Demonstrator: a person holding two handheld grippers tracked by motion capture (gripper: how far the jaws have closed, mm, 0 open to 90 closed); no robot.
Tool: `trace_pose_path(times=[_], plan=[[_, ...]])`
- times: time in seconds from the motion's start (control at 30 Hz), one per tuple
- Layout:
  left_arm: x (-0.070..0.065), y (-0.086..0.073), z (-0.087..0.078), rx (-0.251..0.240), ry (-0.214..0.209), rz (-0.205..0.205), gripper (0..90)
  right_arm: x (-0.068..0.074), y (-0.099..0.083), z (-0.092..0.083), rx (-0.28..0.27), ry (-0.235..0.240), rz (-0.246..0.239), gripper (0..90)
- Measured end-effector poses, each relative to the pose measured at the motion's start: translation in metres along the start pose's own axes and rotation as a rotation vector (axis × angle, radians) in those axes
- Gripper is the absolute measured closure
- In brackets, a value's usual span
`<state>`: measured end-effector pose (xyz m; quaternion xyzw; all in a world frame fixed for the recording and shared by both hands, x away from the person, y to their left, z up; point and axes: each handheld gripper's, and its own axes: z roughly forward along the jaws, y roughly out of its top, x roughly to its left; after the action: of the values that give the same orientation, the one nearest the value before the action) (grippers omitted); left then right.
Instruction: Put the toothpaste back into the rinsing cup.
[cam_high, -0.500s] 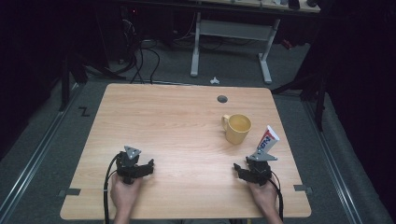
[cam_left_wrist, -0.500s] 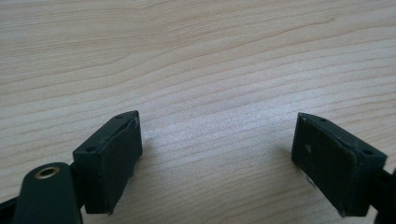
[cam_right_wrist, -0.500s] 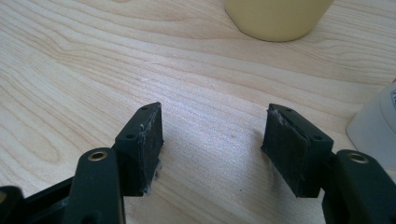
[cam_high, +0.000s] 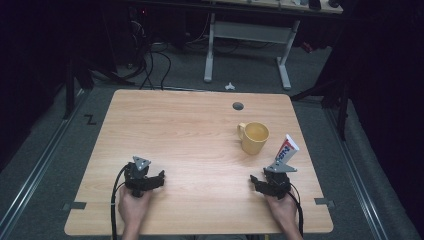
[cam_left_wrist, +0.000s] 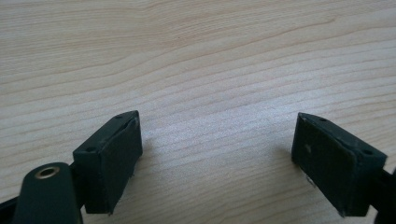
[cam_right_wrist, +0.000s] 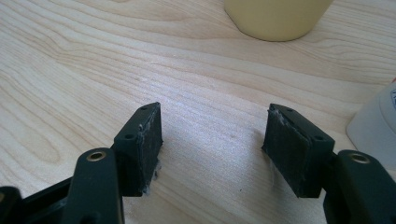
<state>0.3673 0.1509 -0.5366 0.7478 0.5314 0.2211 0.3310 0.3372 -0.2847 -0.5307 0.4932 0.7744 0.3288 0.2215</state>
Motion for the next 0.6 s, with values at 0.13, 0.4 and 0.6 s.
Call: trace_pose_path(times=[0.13,0.4,0.6], plan=[[-0.0001,0.0000,0.0000,0.001,0.001,0.001,16.5,0.0003,-0.0001,-0.0001,0.000,-0.003,0.002,37.2],[0.0000,0.0001,0.0000,0.001,0.001,0.000,16.5,0.0008,-0.0003,-0.0003,0.001,-0.006,0.007,37.2],[0.0001,0.0001,0.0000,0.000,0.000,-0.002,16.5,0.0007,-0.0003,-0.0003,-0.001,-0.007,0.003,37.3]])
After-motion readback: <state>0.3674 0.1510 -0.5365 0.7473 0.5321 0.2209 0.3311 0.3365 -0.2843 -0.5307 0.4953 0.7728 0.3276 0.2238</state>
